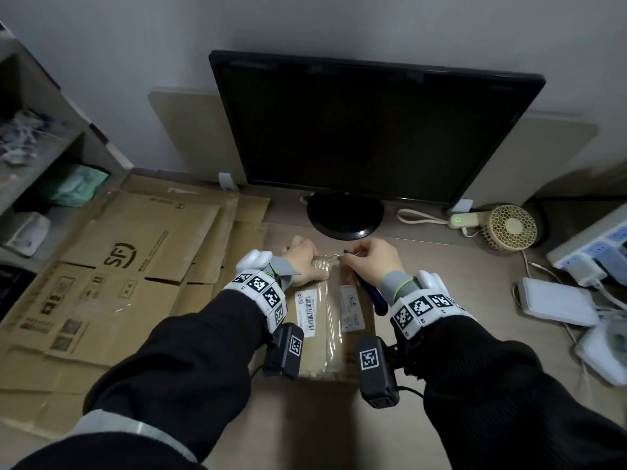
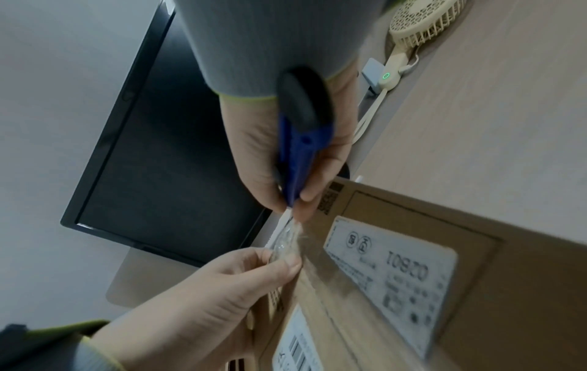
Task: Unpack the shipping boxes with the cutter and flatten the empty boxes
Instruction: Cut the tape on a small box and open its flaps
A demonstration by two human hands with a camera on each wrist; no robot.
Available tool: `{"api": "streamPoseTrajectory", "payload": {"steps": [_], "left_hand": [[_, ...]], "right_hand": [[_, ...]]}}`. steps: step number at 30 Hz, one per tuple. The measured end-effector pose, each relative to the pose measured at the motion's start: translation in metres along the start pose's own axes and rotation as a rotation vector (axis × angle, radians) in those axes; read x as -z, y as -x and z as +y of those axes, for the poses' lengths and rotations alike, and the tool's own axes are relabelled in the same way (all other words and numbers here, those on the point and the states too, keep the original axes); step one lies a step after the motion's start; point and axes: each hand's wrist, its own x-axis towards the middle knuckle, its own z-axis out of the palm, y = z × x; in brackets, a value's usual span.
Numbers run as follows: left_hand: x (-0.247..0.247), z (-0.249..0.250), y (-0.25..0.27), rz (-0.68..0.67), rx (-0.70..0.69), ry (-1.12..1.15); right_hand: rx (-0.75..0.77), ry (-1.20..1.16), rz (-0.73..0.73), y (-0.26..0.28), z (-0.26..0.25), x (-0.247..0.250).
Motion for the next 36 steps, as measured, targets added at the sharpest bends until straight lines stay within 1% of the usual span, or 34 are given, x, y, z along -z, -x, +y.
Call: {"api": "streamPoseTrajectory", "payload": {"steps": [3, 5, 8, 10, 13, 18, 23, 27, 31, 36], "left_hand": [[0.003, -0.002, -0.001, 0.128, 0.08, 0.009], [0.003, -0.006, -0.001, 0.205, 0.128, 0.068], [0.003, -0.013, -0.006, 0.269, 0.136, 0.191], [0.007, -0.014, -0.009, 0.291, 0.117, 0.227], [0.013, -0.015, -0.01, 0.27, 0.069, 0.254], [0.006, -0.026, -0.018, 0.247, 0.034, 0.454], [0.007, -0.031, -0.024, 0.163, 0.021, 0.562], [0.006, -0.034, -0.029, 0.129, 0.033, 0.568], [0.006, -0.034, -0.028, 0.128, 0.04, 0.53], [0.007, -0.032, -0.027, 0.122, 0.048, 0.525]], "right_hand": [[0.015, -0.046, 0.003, 0.0, -0.006, -0.004], [0.036, -0.039, -0.01, -0.001, -0.009, -0.009], [0.029, -0.017, -0.042, -0.002, -0.016, -0.019], [0.024, -0.018, -0.066, -0.004, -0.017, -0.024], [0.016, 0.001, -0.087, -0.007, -0.021, -0.031], [0.08, 0.104, -0.052, -0.017, -0.036, -0.035], [0.135, 0.228, -0.027, -0.023, -0.046, -0.04], [0.13, 0.286, -0.014, -0.026, -0.048, -0.046], [0.137, 0.315, 0.016, -0.023, -0.051, -0.05], [0.143, 0.362, 0.01, -0.018, -0.056, -0.049]]}}
